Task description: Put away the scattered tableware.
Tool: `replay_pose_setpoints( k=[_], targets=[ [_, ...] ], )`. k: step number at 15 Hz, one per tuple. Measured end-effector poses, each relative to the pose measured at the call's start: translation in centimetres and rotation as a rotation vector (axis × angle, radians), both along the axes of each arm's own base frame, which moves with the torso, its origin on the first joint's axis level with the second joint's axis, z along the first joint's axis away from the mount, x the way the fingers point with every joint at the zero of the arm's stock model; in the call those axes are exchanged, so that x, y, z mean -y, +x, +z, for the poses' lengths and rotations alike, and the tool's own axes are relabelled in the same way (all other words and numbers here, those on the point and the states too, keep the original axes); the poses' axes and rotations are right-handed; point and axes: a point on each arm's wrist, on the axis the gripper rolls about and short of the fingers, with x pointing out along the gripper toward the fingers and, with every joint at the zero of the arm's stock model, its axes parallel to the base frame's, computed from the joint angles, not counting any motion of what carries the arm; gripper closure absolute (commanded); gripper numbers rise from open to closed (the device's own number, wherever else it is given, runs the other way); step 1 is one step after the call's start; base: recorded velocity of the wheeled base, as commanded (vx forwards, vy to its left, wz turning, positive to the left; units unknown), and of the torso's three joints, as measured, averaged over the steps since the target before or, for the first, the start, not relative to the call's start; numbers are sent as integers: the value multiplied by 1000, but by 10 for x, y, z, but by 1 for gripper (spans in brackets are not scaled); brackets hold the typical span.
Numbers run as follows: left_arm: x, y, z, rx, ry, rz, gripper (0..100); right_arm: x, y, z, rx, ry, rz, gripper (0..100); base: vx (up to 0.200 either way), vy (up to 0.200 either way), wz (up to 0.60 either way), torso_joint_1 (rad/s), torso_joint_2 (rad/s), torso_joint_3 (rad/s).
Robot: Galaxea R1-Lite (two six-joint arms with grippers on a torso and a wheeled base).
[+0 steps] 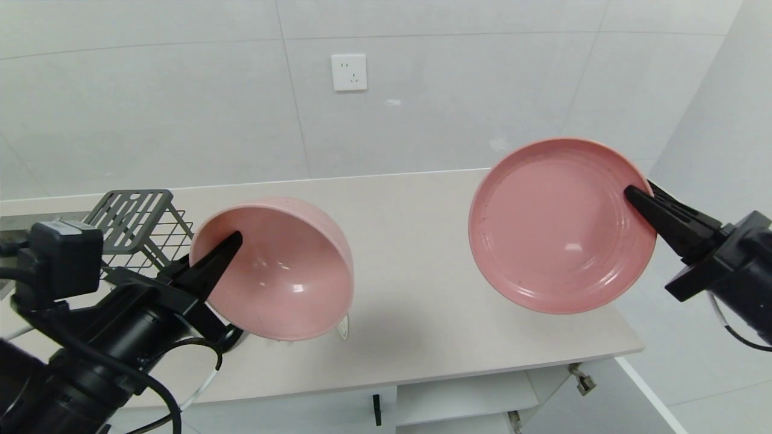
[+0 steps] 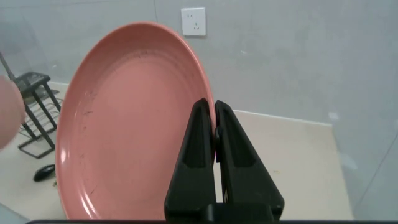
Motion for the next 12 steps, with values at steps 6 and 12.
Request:
replay_pose_setpoints(
  k=[6, 12],
  targets=[
    [-2, 0, 1, -7, -37, 6, 100, -3, -9, -12, -26, -45, 23, 100, -100, 0, 0, 6, -1, 0],
    [-4, 2, -6, -38, -17, 21, 100, -6, -11, -14, -32, -50, 44, 100, -200, 0, 0, -3, -1, 2]
  ],
)
